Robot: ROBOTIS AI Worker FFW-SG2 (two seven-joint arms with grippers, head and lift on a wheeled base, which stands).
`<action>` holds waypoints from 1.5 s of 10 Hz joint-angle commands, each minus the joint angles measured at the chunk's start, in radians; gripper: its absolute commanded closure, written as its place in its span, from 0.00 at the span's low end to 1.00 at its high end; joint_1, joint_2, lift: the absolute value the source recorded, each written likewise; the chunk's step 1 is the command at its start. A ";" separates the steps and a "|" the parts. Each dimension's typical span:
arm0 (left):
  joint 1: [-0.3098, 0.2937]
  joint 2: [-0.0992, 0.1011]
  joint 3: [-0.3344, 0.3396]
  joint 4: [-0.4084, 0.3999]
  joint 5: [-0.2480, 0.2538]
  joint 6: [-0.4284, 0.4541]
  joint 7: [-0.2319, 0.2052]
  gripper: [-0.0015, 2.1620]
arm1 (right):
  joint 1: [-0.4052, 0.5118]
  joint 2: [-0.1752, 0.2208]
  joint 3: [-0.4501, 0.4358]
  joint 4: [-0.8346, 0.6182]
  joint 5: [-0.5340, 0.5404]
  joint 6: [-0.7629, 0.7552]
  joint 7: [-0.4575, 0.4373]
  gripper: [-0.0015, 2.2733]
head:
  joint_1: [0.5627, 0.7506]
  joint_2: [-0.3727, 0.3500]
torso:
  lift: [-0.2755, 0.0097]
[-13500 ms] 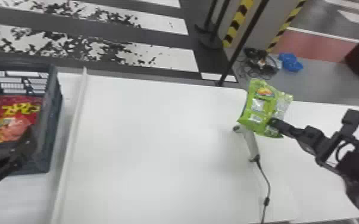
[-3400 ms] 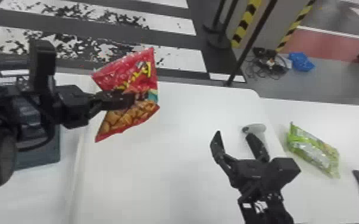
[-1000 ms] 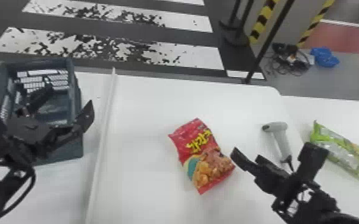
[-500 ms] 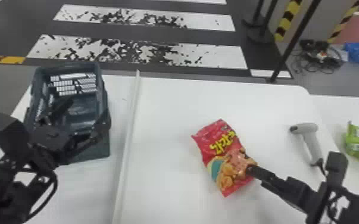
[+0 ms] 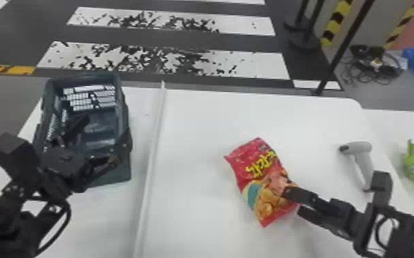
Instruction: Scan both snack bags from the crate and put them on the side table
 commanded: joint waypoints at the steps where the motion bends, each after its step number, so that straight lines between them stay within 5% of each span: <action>1: 0.005 0.002 0.003 0.001 0.000 0.000 0.000 0.04 | -0.036 -0.003 0.005 0.031 0.005 0.021 -0.002 0.04 | 0.70 0.45 | 0.66; 6: 0.008 0.003 0.002 0.000 -0.003 0.003 0.000 0.04 | -0.111 -0.015 0.030 0.120 0.021 0.067 -0.011 0.09 | 0.70 0.48 | 0.66; 7: 0.009 0.006 0.003 0.000 -0.003 0.003 -0.002 0.04 | -0.129 -0.020 0.036 0.141 0.021 0.067 -0.011 0.28 | 0.70 0.48 | 0.66; 8: 0.011 0.006 0.005 0.000 -0.003 0.003 0.000 0.04 | -0.140 -0.023 0.036 0.154 0.019 0.061 -0.011 0.72 | 0.70 0.49 | 0.66; 9: 0.011 0.006 0.003 0.001 -0.005 0.003 -0.002 0.04 | -0.143 -0.025 0.031 0.163 0.016 0.058 -0.014 0.99 | 0.70 0.49 | 0.66; 12: 0.009 0.006 0.003 0.010 -0.005 0.003 -0.002 0.04 | -0.140 -0.023 0.004 0.198 -0.059 0.015 0.030 0.99 | 0.70 0.49 | 0.66; 15: 0.019 0.006 0.012 0.009 -0.005 0.003 -0.003 0.04 | -0.108 -0.019 -0.012 0.049 -0.050 -0.074 0.013 0.99 | 0.70 0.47 | 0.66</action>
